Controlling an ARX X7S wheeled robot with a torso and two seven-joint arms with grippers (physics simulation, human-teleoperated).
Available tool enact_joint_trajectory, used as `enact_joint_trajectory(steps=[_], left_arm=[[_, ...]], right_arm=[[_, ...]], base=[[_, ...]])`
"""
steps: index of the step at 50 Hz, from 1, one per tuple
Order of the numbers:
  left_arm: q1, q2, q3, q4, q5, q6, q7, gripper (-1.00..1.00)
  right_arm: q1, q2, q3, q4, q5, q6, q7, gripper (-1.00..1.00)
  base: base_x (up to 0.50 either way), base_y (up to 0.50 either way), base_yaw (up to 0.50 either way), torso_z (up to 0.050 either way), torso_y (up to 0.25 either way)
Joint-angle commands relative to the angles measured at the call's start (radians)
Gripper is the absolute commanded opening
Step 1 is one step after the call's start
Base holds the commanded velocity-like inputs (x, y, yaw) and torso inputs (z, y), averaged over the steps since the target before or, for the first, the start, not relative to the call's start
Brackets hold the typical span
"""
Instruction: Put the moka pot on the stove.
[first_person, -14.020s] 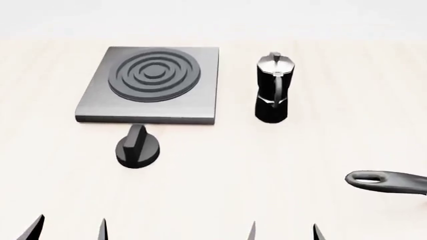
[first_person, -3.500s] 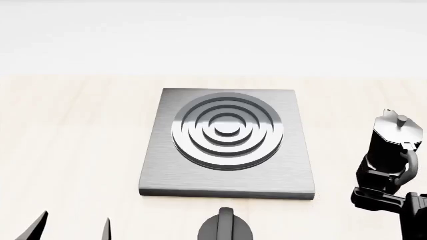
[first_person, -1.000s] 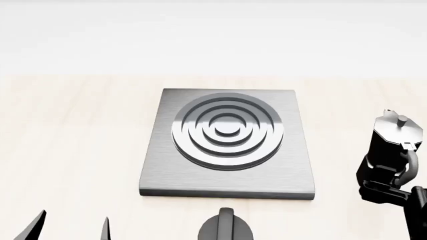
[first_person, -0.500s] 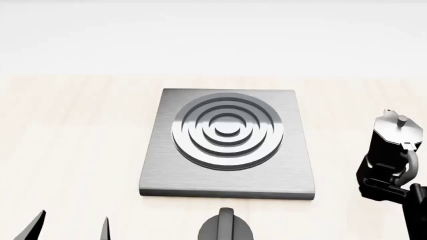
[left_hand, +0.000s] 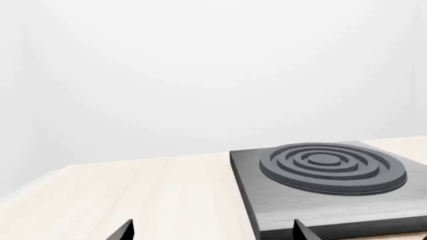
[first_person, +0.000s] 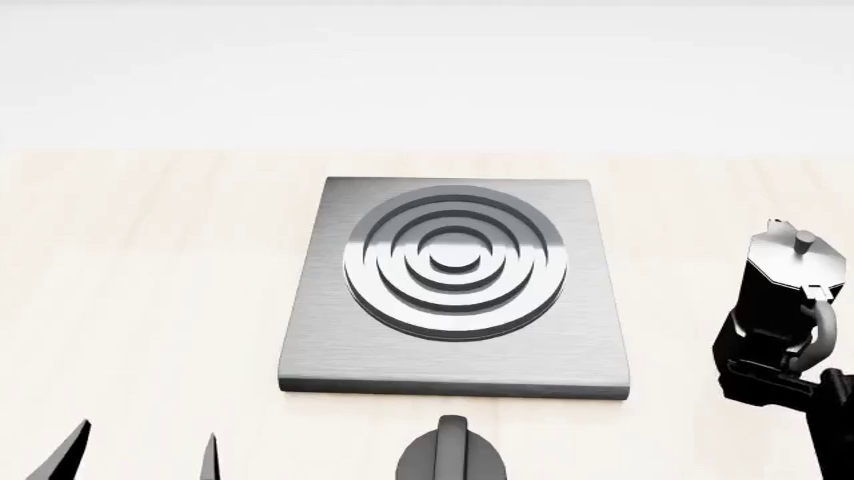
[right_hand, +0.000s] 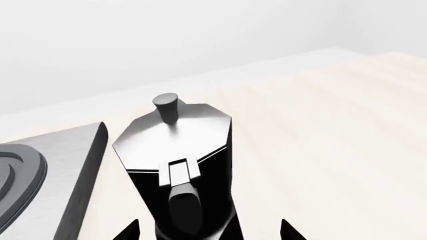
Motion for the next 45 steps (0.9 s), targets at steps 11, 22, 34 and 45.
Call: enact_joint_trajectory(steps=[11, 22, 34, 45], left_arm=[[-0.001, -0.002, 0.003, 0.002, -0.002, -0.004, -0.007, 1.00], [-0.001, -0.003, 0.005, 0.002, -0.001, -0.004, -0.011, 1.00], [-0.002, -0.005, 0.007, 0.001, -0.002, -0.002, -0.013, 1.00], [-0.003, -0.005, 0.008, -0.001, -0.001, 0.004, -0.017, 1.00]], right_arm=[[0.014, 0.013, -0.021, -0.059, -0.015, 0.063, 0.028, 1.00], [0.015, 0.019, -0.039, -0.105, -0.024, 0.114, 0.046, -1.00], [0.033, 0.023, -0.029, -0.152, -0.046, 0.082, 0.119, -1.00], [0.005, 0.062, -0.042, -0.507, -0.052, 0.181, 0.230, -1.00]], base=[[0.00, 0.00, 0.00, 0.000, 0.000], [0.00, 0.00, 0.00, 0.000, 0.000], [0.00, 0.00, 0.00, 0.000, 0.000], [0.00, 0.00, 0.00, 0.000, 0.001]])
